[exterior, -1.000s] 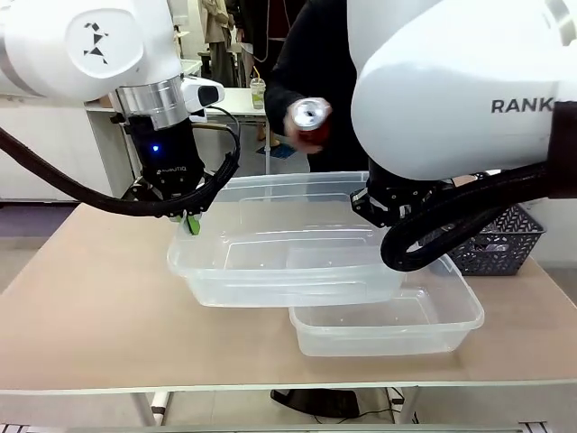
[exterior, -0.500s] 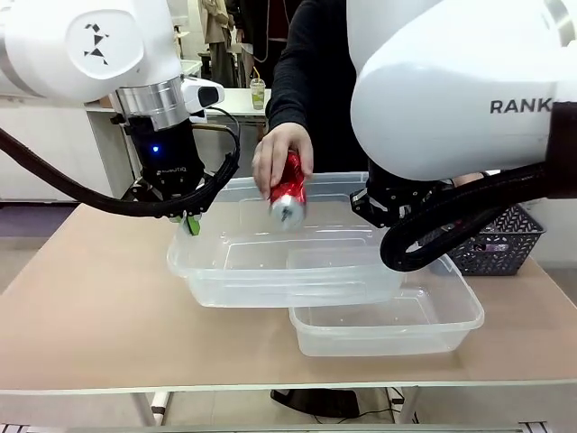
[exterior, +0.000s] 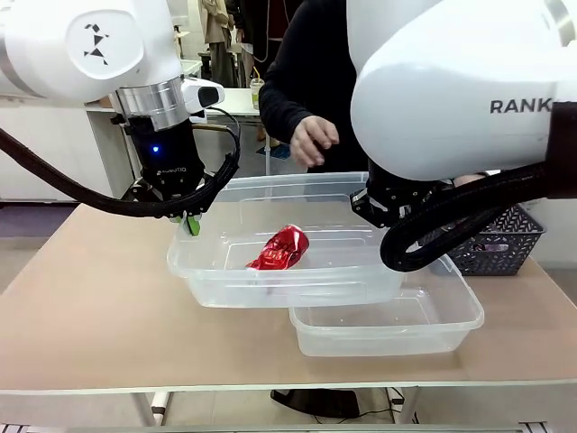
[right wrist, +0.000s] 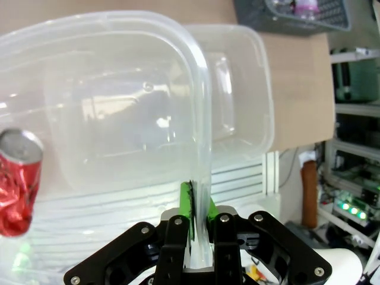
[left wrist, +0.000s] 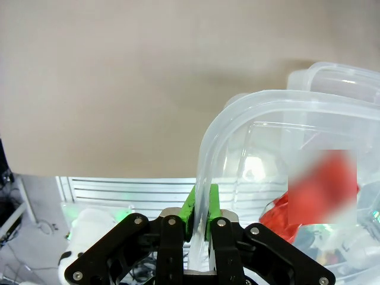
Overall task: Sort the waste into each basket.
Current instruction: Offer the picked Organizing box to the human.
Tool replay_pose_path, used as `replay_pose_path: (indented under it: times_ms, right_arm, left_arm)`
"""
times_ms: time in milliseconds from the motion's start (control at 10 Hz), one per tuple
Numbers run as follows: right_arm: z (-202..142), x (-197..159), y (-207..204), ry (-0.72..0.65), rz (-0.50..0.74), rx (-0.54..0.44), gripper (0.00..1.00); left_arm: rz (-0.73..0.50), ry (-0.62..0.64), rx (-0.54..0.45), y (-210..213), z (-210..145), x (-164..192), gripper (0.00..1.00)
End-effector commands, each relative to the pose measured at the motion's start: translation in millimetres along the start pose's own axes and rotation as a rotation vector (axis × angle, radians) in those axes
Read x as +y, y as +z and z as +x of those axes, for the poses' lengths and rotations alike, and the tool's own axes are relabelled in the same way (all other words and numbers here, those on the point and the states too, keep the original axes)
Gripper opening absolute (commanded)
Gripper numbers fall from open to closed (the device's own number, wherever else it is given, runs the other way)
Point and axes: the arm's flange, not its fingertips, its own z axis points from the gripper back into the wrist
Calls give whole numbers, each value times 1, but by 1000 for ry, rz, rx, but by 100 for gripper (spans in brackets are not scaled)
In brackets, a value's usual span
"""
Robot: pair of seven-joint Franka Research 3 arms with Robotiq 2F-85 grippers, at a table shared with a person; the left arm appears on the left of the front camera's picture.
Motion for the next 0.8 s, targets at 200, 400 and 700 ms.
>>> replay_pose_path:
  times_ms: [200, 400, 700]
  right_arm:
    - [0, -2, 0, 26, -22, 15, 5]
    - [0, -2, 0, 26, -22, 15, 5]
    - [0, -2, 0, 26, -22, 15, 5]
  left_arm:
    - [-6, -10, -6, 4, -5, 6, 7]
    - [-6, -10, -6, 4, -5, 6, 7]
    - [-6, -10, -6, 4, -5, 6, 7]
